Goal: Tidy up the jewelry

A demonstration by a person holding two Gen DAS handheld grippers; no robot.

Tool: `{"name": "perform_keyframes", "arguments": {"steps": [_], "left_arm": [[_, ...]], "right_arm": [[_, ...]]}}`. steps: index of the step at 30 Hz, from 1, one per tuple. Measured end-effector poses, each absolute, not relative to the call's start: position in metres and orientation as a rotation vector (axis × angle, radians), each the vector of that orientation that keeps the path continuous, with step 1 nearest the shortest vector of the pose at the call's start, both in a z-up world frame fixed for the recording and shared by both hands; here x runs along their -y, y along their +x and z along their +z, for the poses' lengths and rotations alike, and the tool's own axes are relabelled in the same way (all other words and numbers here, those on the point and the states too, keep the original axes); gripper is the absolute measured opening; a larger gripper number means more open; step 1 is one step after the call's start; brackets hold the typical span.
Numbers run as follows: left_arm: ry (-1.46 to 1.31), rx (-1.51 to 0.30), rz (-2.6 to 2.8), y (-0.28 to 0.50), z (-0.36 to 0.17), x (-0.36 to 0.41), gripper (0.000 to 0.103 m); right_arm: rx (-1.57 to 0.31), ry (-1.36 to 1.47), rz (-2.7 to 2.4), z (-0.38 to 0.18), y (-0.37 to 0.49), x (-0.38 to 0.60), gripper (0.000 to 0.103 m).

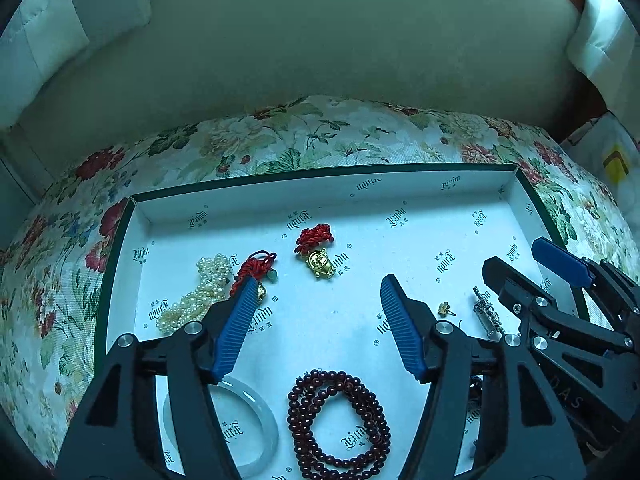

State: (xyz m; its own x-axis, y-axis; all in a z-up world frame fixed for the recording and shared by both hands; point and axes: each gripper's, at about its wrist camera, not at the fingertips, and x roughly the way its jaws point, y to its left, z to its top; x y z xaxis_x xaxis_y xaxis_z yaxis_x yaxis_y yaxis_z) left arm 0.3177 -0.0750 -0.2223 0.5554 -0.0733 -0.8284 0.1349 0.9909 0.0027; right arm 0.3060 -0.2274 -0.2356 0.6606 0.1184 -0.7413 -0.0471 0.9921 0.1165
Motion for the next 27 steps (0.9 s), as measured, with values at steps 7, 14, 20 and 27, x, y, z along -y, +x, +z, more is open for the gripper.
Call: {"name": "perform_keyframes", "arguments": {"steps": [7, 14, 20, 27], "left_arm": [[0.071, -0.968, -0.107, 0.311, -0.224, 0.071, 0.07], [0.066, -0.953, -0.084, 0.295, -0.217, 0.064, 0.071], [0.057, -0.928, -0.073, 0.262, -0.201, 0.059, 0.071], [0.064, -0.902, -0.045, 0.208, -0.184, 0.051, 0.072]], "right_arm": [[-0.852, 0.078, 0.092, -0.242, 0.302, 0.224, 0.061], [-0.838, 0.077, 0.089, -0.239, 0.287, 0.218, 0.061], [-0.819, 0.098, 0.086, -0.23, 0.258, 0.213, 0.061], [-0.82, 0.116, 0.082, -0.221, 0.213, 0.208, 0.061]]}}
